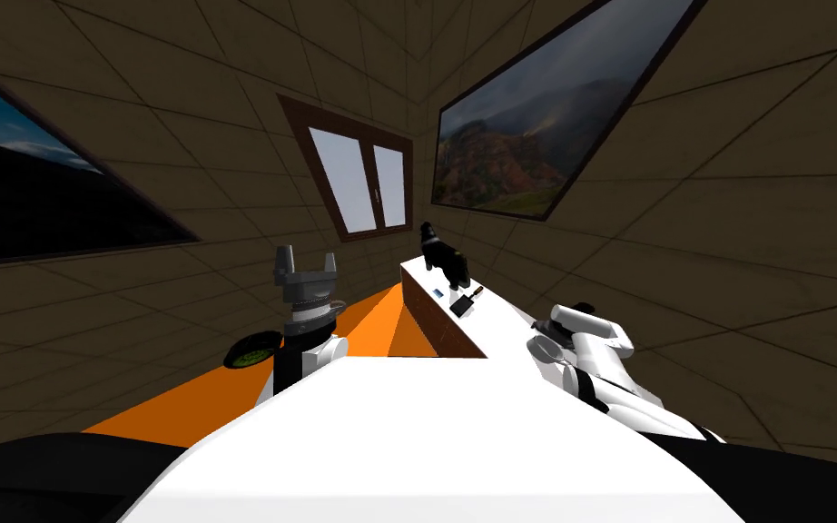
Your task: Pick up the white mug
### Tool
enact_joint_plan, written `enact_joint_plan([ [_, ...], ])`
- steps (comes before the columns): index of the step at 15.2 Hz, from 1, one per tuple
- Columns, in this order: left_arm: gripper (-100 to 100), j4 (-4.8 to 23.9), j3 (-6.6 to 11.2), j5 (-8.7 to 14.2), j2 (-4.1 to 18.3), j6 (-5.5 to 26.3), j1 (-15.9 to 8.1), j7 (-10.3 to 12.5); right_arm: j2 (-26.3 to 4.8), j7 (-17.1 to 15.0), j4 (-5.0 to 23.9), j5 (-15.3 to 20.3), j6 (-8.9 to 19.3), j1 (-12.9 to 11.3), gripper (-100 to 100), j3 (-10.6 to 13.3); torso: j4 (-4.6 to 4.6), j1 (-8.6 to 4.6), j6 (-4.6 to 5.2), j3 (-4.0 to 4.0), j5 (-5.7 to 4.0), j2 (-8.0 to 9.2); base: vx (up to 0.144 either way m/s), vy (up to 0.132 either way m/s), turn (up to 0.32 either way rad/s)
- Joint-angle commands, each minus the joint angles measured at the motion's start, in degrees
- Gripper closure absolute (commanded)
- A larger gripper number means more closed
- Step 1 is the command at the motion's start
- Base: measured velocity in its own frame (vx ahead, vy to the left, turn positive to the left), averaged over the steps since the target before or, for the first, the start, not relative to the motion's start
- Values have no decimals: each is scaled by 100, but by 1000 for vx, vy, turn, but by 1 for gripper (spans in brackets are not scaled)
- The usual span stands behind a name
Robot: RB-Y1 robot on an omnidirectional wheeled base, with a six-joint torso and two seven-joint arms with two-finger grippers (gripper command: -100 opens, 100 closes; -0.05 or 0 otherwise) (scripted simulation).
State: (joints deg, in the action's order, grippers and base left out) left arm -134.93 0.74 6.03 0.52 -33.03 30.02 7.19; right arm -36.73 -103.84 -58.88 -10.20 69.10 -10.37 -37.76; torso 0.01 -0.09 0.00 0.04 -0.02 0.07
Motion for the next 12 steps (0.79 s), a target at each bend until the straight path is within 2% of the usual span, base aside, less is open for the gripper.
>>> enact_joint_plan([
  [1, 0, 0, 0, 0, 0, 0, 0, 0, -50, -271, 252, -40, 242, -68, -100, -41, 0, 0, 0, 0, 0, 0, -5, -24, 148],
  [2, 0, 0, 0, 0, 0, 0, 0, 0, -50, -271, 252, -40, 242, -68, -100, -41, 0, 0, -1, 0, 0, 0, -4, -24, 125],
  [6, 0, 0, 0, 0, 0, 0, 0, 0, -119, -667, 649, -118, 639, -158, -100, -110, 1, -2, -1, 1, 0, 3, -11, -29, 184],
  [7, 0, 0, 0, 0, 0, 0, 0, 0, -123, -695, 677, -123, 667, -164, -100, -115, 0, -3, 1, 2, -1, 3, -8, -26, 78],
  [8, 0, 0, 0, 0, 0, 0, 0, 0, -100, -639, 537, -111, 654, -134, -100, -107, 0, -2, 3, 2, -1, 3, -5, -14, 26],
  [9, 0, 0, 0, 0, 0, 0, 1, 0, -334, -378, 460, 173, 393, 118, -100, 178, 0, 1, 4, 1, 0, 2, 5, -7, 76],
  [10, 0, 0, 0, 0, 0, 0, 0, 0, -334, -282, 460, 268, 226, 118, -100, 281, 0, 2, 5, 1, 1, 1, 11, -10, 77],
  [12, 0, 0, 0, 0, 0, 0, 1, 0, -334, -41, 460, 543, -123, 118, -100, 309, 0, 5, 4, -1, 2, -2, 9, -8, 15],
])
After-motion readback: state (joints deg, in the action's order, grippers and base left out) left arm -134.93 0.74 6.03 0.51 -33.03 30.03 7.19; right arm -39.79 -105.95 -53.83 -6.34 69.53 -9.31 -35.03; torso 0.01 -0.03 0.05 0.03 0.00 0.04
